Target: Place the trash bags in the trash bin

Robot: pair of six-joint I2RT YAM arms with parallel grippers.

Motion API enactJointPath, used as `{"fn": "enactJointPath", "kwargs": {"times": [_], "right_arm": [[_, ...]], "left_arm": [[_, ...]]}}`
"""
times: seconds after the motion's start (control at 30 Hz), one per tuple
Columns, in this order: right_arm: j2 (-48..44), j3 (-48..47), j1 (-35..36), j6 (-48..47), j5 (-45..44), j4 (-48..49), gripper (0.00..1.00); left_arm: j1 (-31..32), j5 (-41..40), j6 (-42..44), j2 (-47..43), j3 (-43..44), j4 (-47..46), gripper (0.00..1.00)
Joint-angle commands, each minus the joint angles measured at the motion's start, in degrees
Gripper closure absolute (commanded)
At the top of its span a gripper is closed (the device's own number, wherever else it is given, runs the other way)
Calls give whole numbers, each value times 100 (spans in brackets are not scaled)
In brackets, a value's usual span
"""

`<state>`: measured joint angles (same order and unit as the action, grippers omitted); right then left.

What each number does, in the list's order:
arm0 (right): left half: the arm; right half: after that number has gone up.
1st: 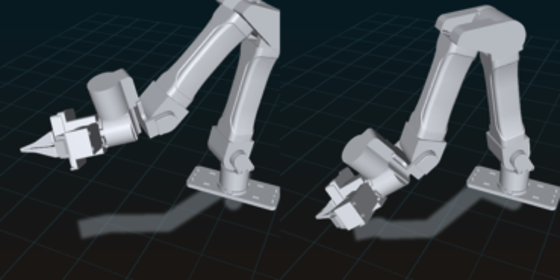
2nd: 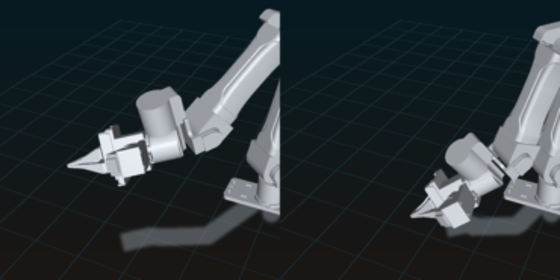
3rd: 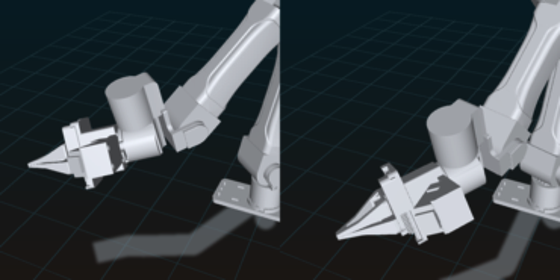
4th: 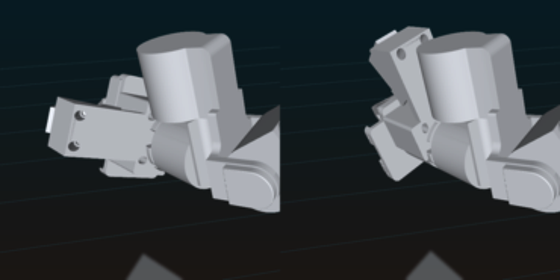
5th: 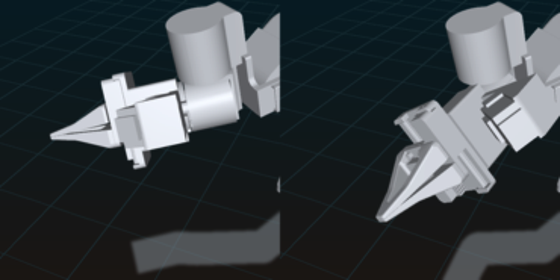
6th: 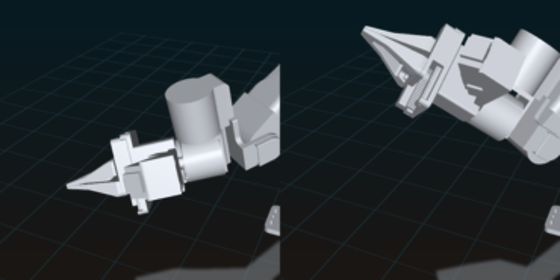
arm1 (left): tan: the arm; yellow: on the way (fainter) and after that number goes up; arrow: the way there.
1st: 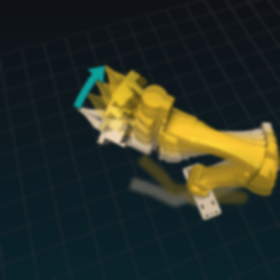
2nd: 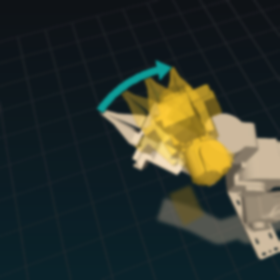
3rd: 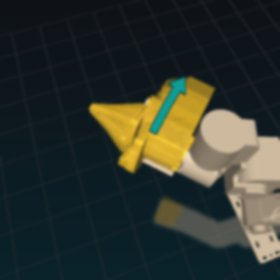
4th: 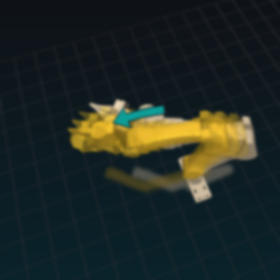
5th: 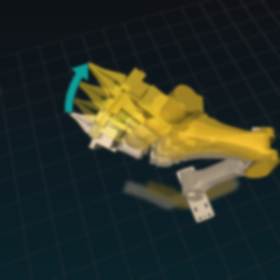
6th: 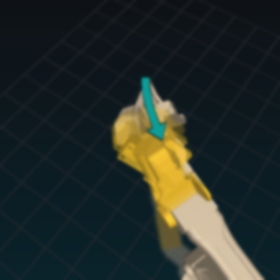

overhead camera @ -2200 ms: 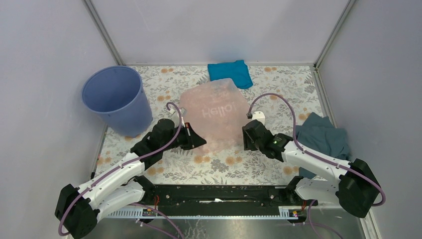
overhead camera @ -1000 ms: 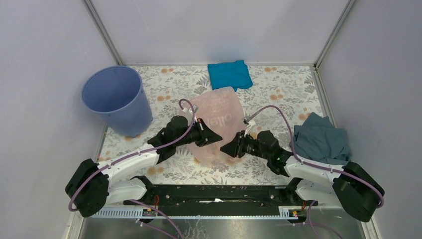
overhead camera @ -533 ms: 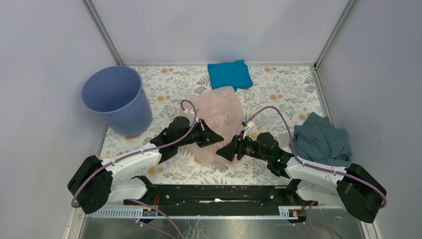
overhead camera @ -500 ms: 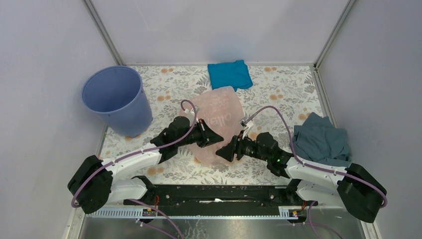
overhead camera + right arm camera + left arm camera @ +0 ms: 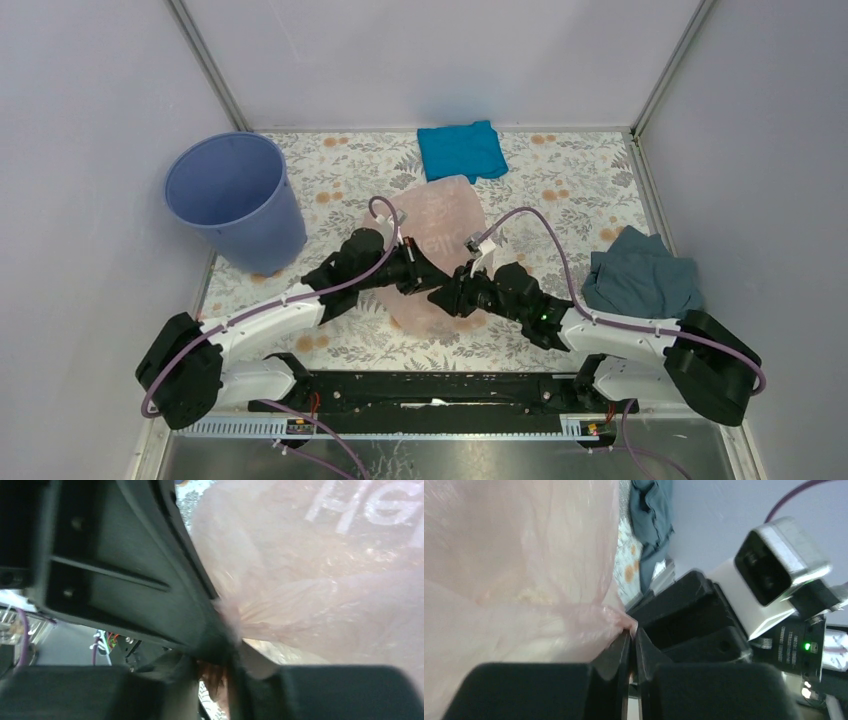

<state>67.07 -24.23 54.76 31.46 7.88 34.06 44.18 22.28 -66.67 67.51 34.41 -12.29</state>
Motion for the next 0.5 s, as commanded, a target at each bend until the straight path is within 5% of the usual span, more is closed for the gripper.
{"fn": "enactJointPath", "kwargs": {"times": [0.0, 0.1, 0.13, 0.3, 0.47], "right_arm": [[100, -251, 114, 45, -738, 160, 85], [-19, -110, 114, 97, -987, 11, 96], [-90, -48, 114, 95, -1012, -81, 98], [-870, 321, 112, 114, -1411, -647, 100], [-1982, 410, 112, -29, -1955, -1631, 100]], "left_arm": [[33, -141, 851, -280, 733, 976, 74], [25, -910, 2035, -601, 1386, 2535, 13], [25, -1395, 2428, -662, 1689, 3138, 3], [17, -4017, 3658, -605, 3195, 5572, 1], [-49, -6085, 4170, -536, 3934, 5977, 1]]}}
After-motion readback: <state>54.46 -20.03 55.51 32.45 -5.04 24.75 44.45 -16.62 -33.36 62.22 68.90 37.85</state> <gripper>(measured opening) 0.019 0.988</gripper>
